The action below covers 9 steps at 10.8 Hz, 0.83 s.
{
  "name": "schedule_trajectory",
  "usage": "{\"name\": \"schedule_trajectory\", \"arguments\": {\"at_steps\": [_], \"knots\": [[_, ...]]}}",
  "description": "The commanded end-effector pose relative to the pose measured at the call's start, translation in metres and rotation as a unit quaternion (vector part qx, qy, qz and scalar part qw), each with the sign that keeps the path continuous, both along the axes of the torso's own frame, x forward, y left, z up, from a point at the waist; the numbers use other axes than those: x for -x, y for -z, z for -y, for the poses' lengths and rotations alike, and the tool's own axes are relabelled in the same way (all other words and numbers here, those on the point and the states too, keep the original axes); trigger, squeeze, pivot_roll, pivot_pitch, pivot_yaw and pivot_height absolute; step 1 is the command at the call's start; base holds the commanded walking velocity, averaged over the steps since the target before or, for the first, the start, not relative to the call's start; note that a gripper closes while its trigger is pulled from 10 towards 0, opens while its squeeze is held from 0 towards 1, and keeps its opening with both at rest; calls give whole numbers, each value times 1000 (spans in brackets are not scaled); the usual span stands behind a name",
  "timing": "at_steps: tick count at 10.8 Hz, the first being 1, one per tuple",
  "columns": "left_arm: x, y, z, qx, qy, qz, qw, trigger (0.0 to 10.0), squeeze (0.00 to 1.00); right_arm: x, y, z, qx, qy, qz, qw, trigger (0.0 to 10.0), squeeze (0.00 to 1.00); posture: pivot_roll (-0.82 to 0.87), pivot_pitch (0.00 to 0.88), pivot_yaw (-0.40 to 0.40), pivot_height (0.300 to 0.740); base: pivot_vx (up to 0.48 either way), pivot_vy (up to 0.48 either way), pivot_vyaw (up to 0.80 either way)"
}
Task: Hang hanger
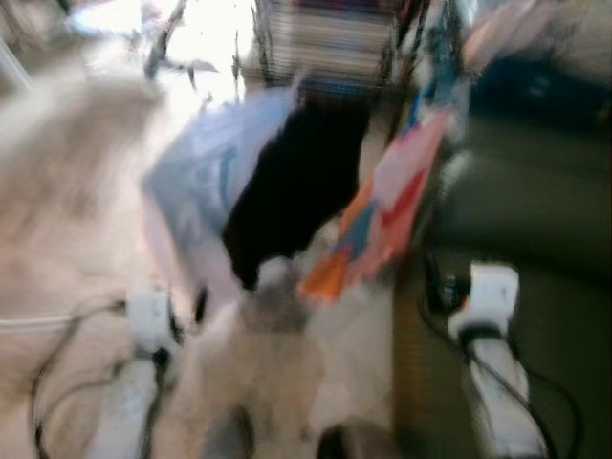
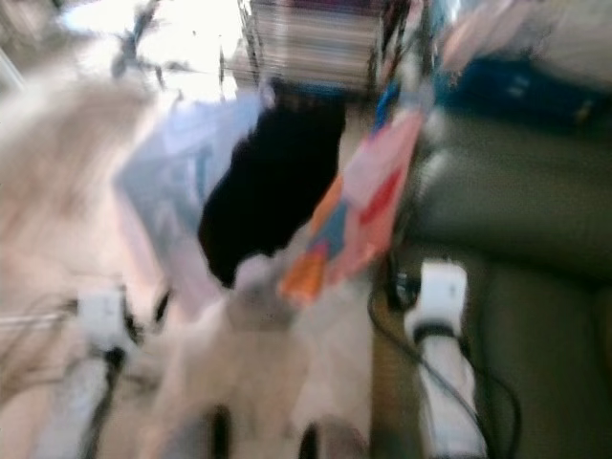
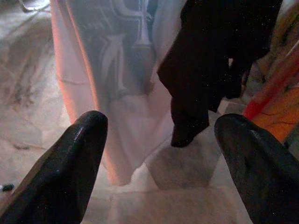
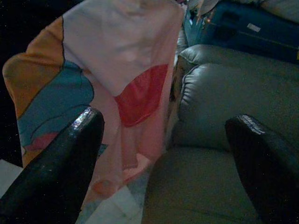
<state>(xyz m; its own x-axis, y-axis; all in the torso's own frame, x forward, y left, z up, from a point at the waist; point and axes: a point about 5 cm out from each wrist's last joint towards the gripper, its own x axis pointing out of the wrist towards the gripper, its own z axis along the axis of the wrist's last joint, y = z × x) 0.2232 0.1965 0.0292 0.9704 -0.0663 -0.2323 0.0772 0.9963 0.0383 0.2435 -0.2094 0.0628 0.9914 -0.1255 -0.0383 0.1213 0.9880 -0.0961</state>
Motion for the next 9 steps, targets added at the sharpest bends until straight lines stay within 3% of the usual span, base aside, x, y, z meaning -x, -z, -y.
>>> {"name": "schedule_trajectory", "arguments": {"at_steps": [1,6,8,9], "knots": [[-3,-2,-3,3,1,0,1000,10000,0,1,2,0,-2,4,-3,1000,10000,0,15,148,-38,740,0,480,0],[-6,-5,-1,4,3,2,1000,10000,0,-8,-2,-1,1,0,2,1000,10000,0,9,173,-40,740,0,480,-776],[-2,-3,-1,-4,3,1,1000,10000,0,-6,0,-2,-1,-4,-1,1000,10000,0,9,174,-44,740,0,480,-247],[-2,-5,-1,-18,2,14,1000,10000,0,-5,1,-3,-2,-5,-3,1000,10000,0,12,174,-45,740,0,0,0]]}}
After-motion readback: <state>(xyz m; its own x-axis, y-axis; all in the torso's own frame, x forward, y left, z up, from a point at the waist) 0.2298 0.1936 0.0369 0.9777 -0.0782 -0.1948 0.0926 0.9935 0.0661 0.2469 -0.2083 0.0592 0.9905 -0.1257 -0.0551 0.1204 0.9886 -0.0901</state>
